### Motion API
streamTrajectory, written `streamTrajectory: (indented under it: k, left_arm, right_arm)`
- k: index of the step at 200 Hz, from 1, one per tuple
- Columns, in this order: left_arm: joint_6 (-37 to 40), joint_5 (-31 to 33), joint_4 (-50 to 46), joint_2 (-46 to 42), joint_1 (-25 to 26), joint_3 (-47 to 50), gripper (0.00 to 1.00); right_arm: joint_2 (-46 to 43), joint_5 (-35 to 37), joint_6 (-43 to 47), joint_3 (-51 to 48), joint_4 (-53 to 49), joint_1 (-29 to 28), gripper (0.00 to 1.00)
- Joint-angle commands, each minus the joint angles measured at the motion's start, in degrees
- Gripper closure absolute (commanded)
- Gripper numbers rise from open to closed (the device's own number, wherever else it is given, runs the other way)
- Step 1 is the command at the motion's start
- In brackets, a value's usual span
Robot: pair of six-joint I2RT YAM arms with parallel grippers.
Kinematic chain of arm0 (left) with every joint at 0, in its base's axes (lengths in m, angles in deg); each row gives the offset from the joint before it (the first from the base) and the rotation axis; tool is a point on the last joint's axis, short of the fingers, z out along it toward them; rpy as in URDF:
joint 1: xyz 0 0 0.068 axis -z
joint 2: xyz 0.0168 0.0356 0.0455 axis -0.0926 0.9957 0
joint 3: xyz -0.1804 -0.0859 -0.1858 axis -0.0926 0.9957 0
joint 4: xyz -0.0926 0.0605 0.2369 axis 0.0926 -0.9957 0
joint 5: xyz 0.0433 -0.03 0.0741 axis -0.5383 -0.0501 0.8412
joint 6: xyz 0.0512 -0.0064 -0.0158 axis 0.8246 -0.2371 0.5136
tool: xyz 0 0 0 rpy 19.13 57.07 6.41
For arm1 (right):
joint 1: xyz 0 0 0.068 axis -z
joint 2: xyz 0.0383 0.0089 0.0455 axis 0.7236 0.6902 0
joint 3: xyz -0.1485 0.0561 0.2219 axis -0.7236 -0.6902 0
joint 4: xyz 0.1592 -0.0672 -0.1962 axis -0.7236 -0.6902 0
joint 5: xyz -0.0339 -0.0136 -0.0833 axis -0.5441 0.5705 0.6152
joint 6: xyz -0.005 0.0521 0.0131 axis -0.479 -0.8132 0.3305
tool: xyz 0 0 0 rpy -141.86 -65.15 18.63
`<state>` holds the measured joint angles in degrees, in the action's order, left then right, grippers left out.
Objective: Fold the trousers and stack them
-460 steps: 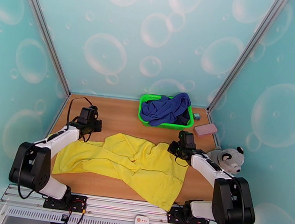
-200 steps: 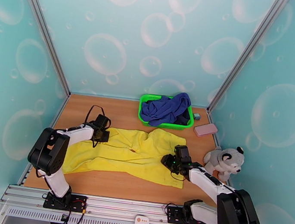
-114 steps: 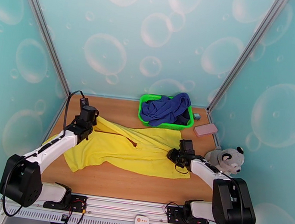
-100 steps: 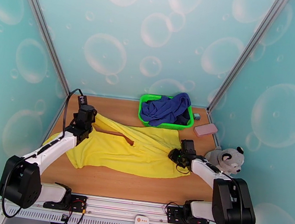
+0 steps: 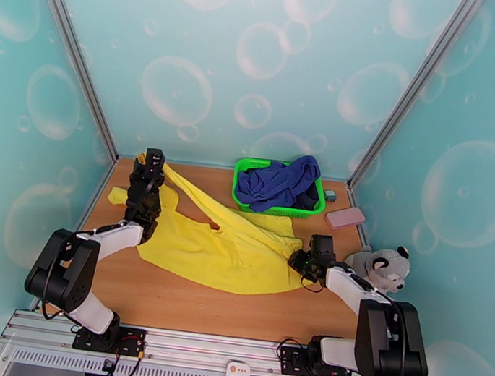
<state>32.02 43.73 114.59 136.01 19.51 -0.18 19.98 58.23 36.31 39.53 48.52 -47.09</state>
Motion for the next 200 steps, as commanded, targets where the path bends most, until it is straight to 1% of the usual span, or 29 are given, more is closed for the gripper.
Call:
streamTrajectory:
  k: [1, 6, 10, 15, 23, 32, 43, 52, 64, 73, 77, 85, 93, 99, 111, 120, 128, 156, 168, 183, 200]
  left_arm:
    - [-9.58, -29.96, -34.42, -1.14, -2.27, -7.91, 0.28]
    - [-11.13, -34.53, -38.86, -0.73, -2.41, -9.34, 0.22]
    - [-12.25, -36.16, -41.42, -0.44, -2.34, -10.11, 0.19]
    - [-13.73, -36.93, -43.73, -0.28, -2.33, -10.94, 0.17]
    - [-15.84, -36.0, -45.39, -0.56, -2.57, -11.29, 0.16]
    - [-19.26, -30.66, -43.49, -1.92, -2.83, -9.95, 0.14]
    - [-24.8, -23.01, -42.61, -3.5, -3.77, -8.49, 0.07]
    - [-30.84, -17.57, -45.56, -3.59, -5.27, -9.02, 0.05]
    - [-38.27, -12.8, -54.02, -1.9, -7.71, -12.05, 0.05]
    - [-41.18, -9.67, -58.83, -0.7, -8.92, -13.27, 0.05]
    - [-42.23, -6.93, -59.71, -0.36, -9.2, -13.24, 0.05]
    - [-43.33, -2.77, -59.31, -0.36, -9.93, -12.03, 0.04]
    - [-44.97, -1.76, -58.05, -0.86, -11.36, -10.39, 0.04]
    - [-47.32, -2.54, -58.0, -0.86, -13.02, -10.02, 0.04]
    - [-52.76, -6.53, -58.91, 0.35, -16.72, -11.17, 0.07]
    - [-55.57, -9.36, -60.65, 2.81, -18.89, -14.16, 0.1]
    - [-56.21, -11.96, -62.77, 6.16, -20.04, -17.99, 0.12]
    - [-56.1, -17.59, -74.04, 21.0, -21.13, -36.33, 0.18]
    - [-56.72, -18.71, -78.25, 26.15, -21.16, -42.64, 0.2]
    - [-56.91, -20.51, -81.01, 30.03, -20.88, -47.12, 0.22]
    - [-57.61, -22.65, -81.24, 31.98, -20.4, -48.16, 0.24]
  right_arm:
    - [-1.58, 4.55, 1.27, -1.58, -5.84, 0.68, 0.65]
    - [-2.2, 4.59, 1.41, -1.33, -6.08, 0.52, 0.65]
    - [-2.62, 4.63, 1.5, -1.03, -6.31, 0.42, 0.66]
    - [-3.18, 4.57, 1.63, -0.7, -6.53, 0.29, 0.66]
    - [-3.94, 4.8, 1.86, 0.2, -7.02, -0.05, 0.66]
    - [-4.64, 4.96, 2.07, 1.06, -7.32, -0.67, 0.67]
    - [-5.55, 4.86, 2.3, 2.2, -7.58, -1.55, 0.67]
    - [-6.04, 4.83, 2.31, 3.2, -7.84, -2.73, 0.67]
    - [-6.79, 5.76, 1.97, 4.12, -8.22, -4.63, 0.67]
    - [-7.39, 6.27, 1.48, 4.65, -8.56, -5.68, 0.67]
    - [-7.69, 6.36, 1.31, 4.84, -8.71, -5.99, 0.67]
    - [-8.16, 6.49, 0.92, 5.08, -9.04, -6.22, 0.67]
    - [-8.62, 6.53, 0.92, 5.33, -9.44, -6.13, 0.67]
    - [-8.95, 6.33, 1.35, 5.45, -9.49, -6.17, 0.66]
    - [-9.66, 5.57, 2.57, 5.65, -9.38, -6.21, 0.66]
    - [-9.96, 4.89, 3.57, 5.82, -9.26, -6.63, 0.66]
    - [-10.19, 4.96, 3.72, 5.91, -9.16, -7.36, 0.66]
    - [-10.48, 3.84, 2.51, 4.25, -6.96, -9.97, 0.66]
    - [-10.64, 2.68, 1.13, 3.07, -6.1, -10.42, 0.66]
    - [-11.32, 2.11, -0.14, 1.52, -4.7, -10.93, 0.65]
    - [-11.95, 1.91, -0.73, 0.49, -3.87, -11.22, 0.65]
